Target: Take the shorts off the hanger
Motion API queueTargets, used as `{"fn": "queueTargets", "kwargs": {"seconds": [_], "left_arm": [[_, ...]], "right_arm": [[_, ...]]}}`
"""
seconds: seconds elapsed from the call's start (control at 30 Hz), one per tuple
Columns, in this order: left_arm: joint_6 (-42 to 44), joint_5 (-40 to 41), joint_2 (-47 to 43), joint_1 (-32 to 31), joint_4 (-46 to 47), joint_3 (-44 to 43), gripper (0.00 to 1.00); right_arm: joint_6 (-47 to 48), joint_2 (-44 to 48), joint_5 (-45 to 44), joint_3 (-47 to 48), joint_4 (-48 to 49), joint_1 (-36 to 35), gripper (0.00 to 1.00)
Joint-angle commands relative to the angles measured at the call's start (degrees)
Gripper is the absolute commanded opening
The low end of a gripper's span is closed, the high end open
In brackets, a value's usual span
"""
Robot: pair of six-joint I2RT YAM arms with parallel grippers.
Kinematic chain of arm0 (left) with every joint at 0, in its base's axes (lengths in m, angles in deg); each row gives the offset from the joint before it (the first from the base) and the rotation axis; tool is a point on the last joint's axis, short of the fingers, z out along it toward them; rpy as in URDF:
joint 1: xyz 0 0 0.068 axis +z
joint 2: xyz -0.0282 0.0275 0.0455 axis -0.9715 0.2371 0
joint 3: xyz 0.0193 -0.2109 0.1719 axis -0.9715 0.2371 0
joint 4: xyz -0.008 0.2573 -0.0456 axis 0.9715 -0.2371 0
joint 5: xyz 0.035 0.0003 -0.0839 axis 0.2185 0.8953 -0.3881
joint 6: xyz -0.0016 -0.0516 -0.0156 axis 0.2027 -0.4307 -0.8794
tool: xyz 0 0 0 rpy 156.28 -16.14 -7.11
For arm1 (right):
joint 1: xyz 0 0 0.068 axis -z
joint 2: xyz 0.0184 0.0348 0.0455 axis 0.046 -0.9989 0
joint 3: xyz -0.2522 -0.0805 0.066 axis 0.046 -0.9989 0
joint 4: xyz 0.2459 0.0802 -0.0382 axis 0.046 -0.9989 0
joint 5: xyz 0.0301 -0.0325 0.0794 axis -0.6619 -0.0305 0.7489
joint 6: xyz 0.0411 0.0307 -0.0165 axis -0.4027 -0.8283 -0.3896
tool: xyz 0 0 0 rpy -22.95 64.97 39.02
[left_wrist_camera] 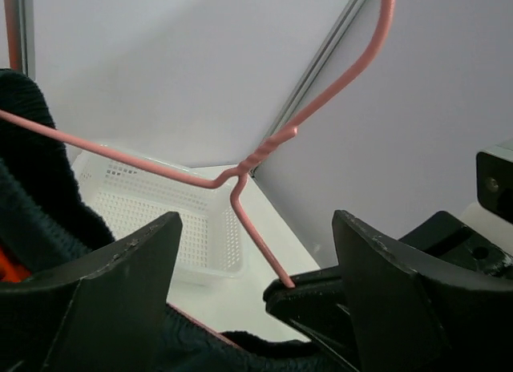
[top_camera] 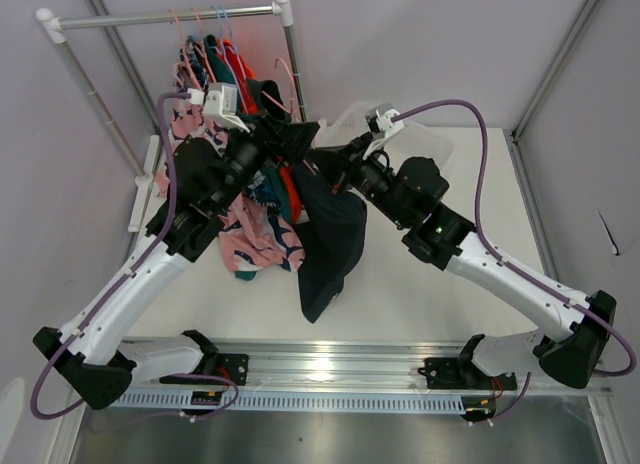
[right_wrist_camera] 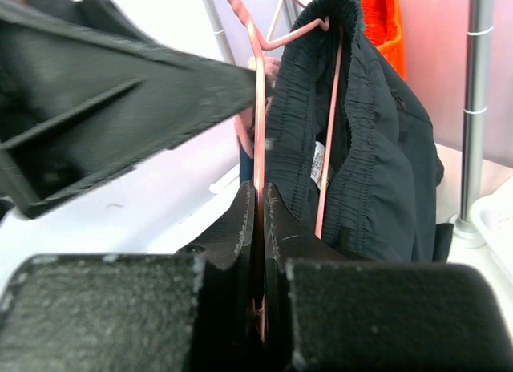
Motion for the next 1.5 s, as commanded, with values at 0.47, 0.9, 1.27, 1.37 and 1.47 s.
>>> {"fn": "queueTargets", "kwargs": {"seconds": [0.47, 0.9, 1.27, 1.37, 1.47], "left_arm": [[-1.5, 0.0, 6.0, 0.1, -1.3, -4.4, 0.0], [2.8, 1.3, 9.5, 0.0, -10.1, -14.6, 0.0], [3.2, 2.2, 11.1, 0.2, -11.0, -20.0, 0.0], [2.6, 2.0, 11.5, 0.1, -11.2, -21.0, 0.0], [2.5, 1.8, 11.4, 0.1, -11.6, -22.0, 0.0]], "right_arm": [[0.5, 3.5, -2.1, 0.5, 6.6, -3.9, 0.0], [4.2, 10.7, -10.0, -2.1, -0.6, -4.1, 0.99], [-0.2, 16.7, -16.9, -13.9, -8.4, -10.0, 0.99], [-0.3, 14.8, -20.0, -15.2, -7.5, -12.1, 1.0], [-0.4, 11.8, -22.0, -15.8, -6.5, -13.5, 0.99]]}}
